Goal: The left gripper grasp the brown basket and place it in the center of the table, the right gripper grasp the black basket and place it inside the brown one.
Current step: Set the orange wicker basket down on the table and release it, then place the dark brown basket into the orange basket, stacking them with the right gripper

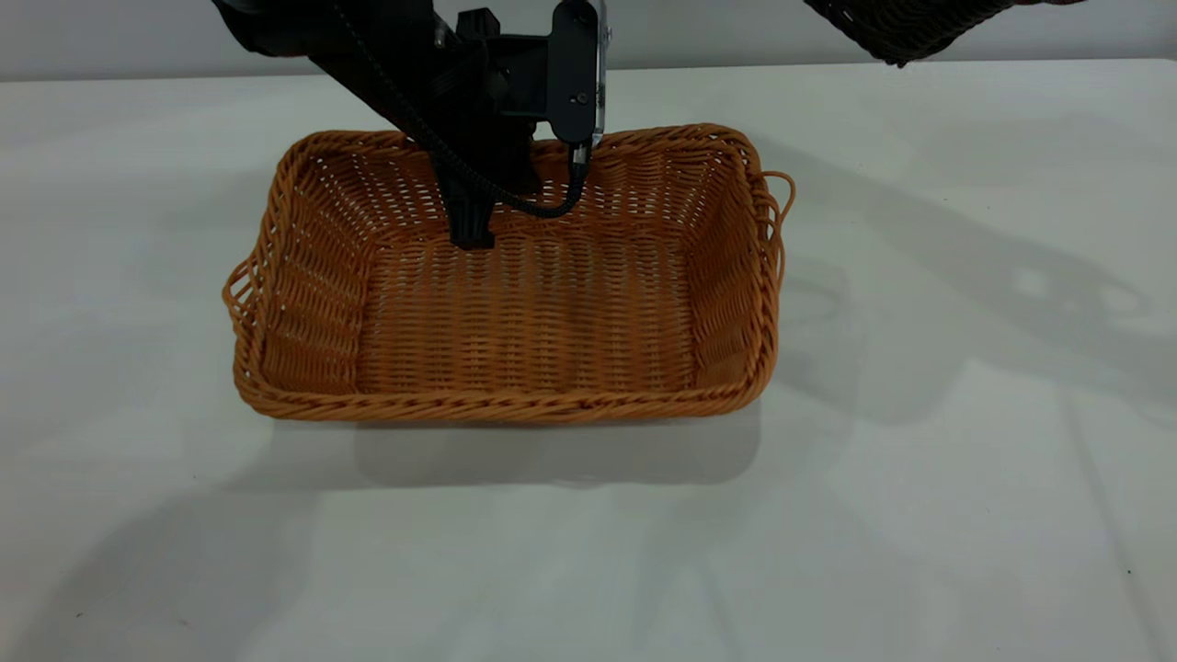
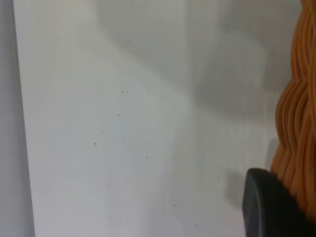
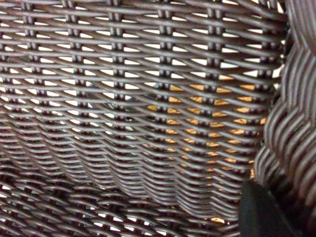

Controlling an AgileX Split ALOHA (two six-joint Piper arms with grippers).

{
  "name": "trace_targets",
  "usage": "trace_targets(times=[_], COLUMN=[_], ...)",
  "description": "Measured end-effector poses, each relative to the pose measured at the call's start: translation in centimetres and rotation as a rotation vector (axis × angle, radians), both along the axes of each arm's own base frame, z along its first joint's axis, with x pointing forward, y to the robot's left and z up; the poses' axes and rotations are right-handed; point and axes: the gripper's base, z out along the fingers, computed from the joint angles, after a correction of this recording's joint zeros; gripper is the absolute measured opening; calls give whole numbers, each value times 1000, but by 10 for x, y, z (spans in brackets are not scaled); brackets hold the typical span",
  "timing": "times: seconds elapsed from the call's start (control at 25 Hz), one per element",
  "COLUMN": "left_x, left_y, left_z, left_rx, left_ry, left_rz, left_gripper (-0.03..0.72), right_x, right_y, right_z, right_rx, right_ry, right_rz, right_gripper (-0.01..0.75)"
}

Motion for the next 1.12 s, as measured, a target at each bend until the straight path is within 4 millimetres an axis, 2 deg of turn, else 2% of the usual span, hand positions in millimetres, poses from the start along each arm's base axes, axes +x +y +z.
trace_targets(times=[0.16,0.4,0.52,0.6,0.76,0.92,1.0,1.12], left_x=[2,3,5,5,-2,-21,-37,-65], left_y=[0,-1,-3,-4,-8,-4,1,13], left_z=[-3,-3,6,18,58,119,156,212], left_rx=[-16,-40,-53,-62,-76,-92,-105,-129], left_ry=[-15,-43,-66,-75,-47,51,100,140], left_rz=[24,48,49,46,19,1,-6,-11], left_gripper=[162,384,454,470,476,477,476,466], right_x=[0,0,0,-1,0,0,1,6], right_y=[0,0,-3,-8,-27,-45,-46,-28], right_z=[0,0,0,0,0,-1,-2,-8], right_rx=[0,2,7,9,6,-15,-19,-25], right_ry=[1,2,4,5,3,-6,-5,1], right_rz=[-1,1,-5,-18,-72,-143,-150,-102], right_gripper=[92,93,94,94,95,97,97,97])
